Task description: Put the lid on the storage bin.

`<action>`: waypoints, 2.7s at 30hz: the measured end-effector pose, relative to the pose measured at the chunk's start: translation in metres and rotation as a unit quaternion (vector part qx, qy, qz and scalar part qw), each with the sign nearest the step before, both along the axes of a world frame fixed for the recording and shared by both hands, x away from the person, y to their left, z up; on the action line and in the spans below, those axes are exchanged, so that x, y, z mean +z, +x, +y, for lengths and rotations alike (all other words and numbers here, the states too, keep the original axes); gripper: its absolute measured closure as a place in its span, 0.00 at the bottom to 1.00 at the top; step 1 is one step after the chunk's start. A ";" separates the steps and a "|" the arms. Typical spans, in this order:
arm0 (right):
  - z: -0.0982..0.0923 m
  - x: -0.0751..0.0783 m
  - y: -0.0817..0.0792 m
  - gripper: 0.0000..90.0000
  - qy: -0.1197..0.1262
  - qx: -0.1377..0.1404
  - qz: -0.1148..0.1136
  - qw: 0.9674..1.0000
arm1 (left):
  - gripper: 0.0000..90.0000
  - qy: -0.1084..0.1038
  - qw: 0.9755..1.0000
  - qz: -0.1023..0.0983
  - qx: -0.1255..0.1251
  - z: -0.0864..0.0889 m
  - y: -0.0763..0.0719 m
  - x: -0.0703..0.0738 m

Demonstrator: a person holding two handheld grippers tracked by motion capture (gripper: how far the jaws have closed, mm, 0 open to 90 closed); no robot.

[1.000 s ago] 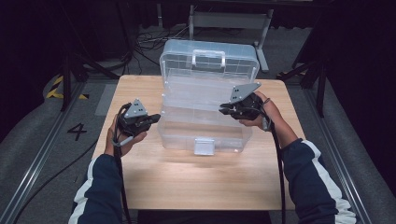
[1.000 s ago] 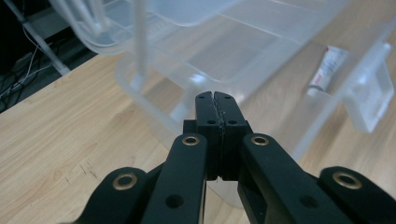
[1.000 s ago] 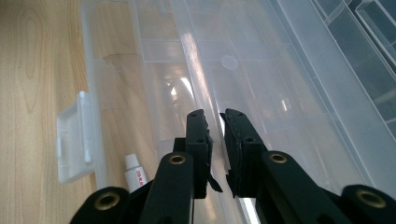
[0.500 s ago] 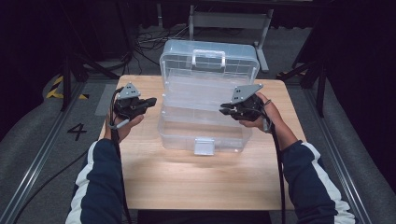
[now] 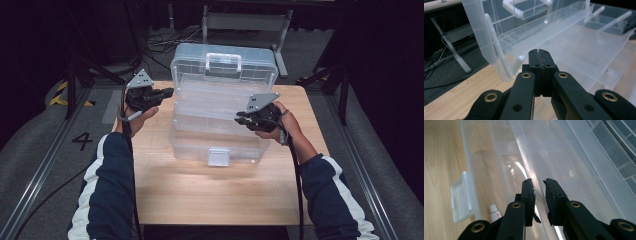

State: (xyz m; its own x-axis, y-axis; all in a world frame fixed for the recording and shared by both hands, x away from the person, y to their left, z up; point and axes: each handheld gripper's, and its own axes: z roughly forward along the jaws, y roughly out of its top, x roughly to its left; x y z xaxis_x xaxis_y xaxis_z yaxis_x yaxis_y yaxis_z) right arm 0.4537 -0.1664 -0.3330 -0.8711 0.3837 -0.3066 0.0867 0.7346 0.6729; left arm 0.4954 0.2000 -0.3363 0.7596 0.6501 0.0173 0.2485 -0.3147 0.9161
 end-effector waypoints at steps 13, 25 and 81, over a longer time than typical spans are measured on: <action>-0.001 -0.002 -0.003 0.85 0.009 -0.008 0.001 1.000 | 1.00 0.003 1.000 -0.016 0.017 -0.014 0.006 0.013; -0.001 -0.006 -0.008 0.84 0.005 -0.005 -0.005 1.000 | 1.00 -0.012 0.999 -0.015 0.028 -0.014 0.010 0.017; -0.100 -0.015 -0.044 0.69 0.057 -0.073 0.005 0.996 | 1.00 0.031 0.999 -0.013 -0.003 -0.017 -0.018 0.003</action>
